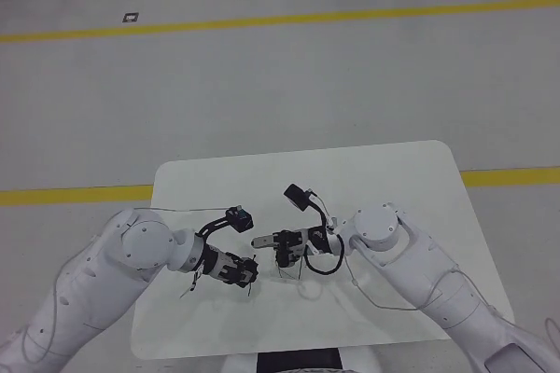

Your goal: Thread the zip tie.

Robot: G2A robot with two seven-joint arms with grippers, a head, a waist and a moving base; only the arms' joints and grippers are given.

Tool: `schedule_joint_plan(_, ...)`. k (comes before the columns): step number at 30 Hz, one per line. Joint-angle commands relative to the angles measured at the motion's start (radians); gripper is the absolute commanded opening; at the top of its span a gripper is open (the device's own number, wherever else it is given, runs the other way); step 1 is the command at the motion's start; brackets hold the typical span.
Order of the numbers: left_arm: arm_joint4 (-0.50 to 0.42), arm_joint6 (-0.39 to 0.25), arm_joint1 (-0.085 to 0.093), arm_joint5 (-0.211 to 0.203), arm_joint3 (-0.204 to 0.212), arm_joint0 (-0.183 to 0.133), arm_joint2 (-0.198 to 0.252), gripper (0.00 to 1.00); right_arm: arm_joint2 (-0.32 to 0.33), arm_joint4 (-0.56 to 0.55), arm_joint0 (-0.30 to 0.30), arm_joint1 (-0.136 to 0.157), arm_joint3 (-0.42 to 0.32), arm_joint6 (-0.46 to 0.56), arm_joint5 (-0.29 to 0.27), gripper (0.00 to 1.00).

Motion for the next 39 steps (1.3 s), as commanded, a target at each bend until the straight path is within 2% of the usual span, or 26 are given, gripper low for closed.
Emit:
schedule_joint_plan(1,0.0,0.0,0.0,0.0,0.0,0.0,0.0,0.0,0.0,0.0,0.0,0.0,0.0,0.0,0.0,1.0)
schedule_joint_plan(25,0.0,0.0,0.0,0.0,0.0,0.0,0.0,0.0,-0.034,-0.036,0.031,-0.004,-0.022,-0.026,0.025,1.0)
schedule_joint_plan(26,0.0,0.0,0.0,0.0,0.0,0.0,0.0,0.0,-0.036,-0.041,0.033,-0.004,-0.022,-0.024,0.027,0.95)
schedule_joint_plan(27,0.0,0.0,0.0,0.0,0.0,0.0,0.0,0.0,-0.037,-0.044,0.035,-0.003,-0.022,-0.023,0.031,0.82)
schedule_joint_plan(29,0.0,0.0,0.0,0.0,0.0,0.0,0.0,0.0,-0.039,-0.045,0.037,-0.003,-0.022,-0.021,0.034,0.48)
schedule_joint_plan(39,0.0,0.0,0.0,0.0,0.0,0.0,0.0,0.0,-0.051,-0.047,0.052,-0.002,-0.024,0.0,0.044,0.38)
